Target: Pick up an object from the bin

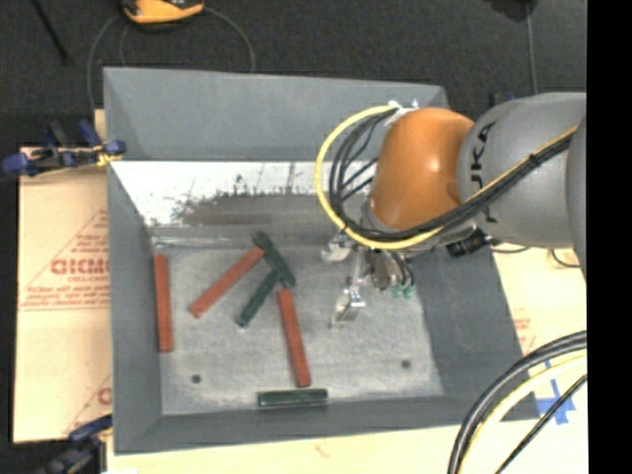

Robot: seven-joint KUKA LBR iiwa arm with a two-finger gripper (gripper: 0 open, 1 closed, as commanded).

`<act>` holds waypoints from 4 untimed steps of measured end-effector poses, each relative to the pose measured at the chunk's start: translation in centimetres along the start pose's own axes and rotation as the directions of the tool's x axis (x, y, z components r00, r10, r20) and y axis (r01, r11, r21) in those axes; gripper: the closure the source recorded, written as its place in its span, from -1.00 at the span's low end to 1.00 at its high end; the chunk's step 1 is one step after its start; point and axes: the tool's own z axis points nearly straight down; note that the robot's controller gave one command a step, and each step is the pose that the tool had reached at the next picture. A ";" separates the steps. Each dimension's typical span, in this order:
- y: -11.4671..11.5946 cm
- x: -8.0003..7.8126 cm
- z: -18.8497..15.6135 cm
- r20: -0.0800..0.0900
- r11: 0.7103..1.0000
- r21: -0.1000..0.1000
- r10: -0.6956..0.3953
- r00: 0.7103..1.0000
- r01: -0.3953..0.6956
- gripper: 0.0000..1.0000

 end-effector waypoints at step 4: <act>10.5 -3.8 5.7 0.004 0.831 0.003 -0.556 0.831 0.556 -1.00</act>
Offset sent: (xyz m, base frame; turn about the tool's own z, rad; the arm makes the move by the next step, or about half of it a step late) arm 0.0394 0.0827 -0.0141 -0.3728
